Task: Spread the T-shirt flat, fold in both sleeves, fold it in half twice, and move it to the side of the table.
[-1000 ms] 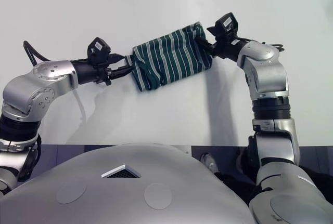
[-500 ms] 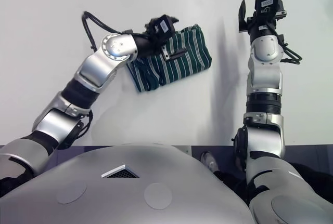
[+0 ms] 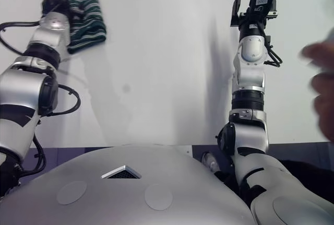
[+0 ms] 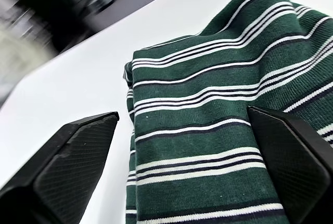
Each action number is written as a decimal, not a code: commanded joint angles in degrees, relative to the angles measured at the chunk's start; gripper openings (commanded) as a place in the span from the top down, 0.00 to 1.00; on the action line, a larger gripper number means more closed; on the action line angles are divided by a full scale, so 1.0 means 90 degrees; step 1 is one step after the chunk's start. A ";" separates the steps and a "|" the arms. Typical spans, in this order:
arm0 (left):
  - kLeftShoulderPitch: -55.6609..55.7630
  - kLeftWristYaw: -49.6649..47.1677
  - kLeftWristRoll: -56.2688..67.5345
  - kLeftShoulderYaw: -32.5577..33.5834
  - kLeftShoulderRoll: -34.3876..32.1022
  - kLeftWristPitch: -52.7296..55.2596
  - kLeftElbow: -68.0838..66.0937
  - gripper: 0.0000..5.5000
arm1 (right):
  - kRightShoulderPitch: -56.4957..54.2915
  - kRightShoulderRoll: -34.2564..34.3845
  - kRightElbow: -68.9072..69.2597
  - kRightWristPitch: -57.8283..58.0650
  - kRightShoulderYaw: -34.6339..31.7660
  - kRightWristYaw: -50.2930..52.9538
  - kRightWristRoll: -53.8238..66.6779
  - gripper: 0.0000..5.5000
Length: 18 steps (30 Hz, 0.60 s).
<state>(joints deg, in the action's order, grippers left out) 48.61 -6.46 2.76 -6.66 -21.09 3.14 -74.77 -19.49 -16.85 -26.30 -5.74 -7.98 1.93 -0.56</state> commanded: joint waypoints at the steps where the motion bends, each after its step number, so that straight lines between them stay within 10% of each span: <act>1: 0.0673 -0.0259 0.0165 0.0750 -0.0312 -0.0312 -0.0150 0.18 | -0.0186 0.0403 -0.0177 -0.0685 0.0111 0.0298 -0.0128 0.30; 5: 0.1299 -0.0125 0.0138 0.0931 0.0006 -0.2001 0.1961 0.18 | -0.0345 0.0794 0.0258 -0.1199 0.0021 0.0987 -0.0275 0.30; 9: -0.1784 -0.0093 0.0544 0.0241 0.1448 -0.2487 0.5973 0.18 | -0.0467 0.0913 0.0746 -0.1225 0.0405 0.1041 -0.0630 0.30; 18: -0.2958 -0.0042 -0.0302 -0.0346 0.2301 -0.1957 0.7266 0.18 | -0.0513 0.1181 0.0928 -0.1259 0.0653 0.1044 -0.0774 0.30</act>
<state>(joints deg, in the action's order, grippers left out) 21.26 -7.01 1.55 -10.16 -0.38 -17.58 -10.09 -22.23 -6.92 -18.59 -17.78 -2.50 10.71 -6.87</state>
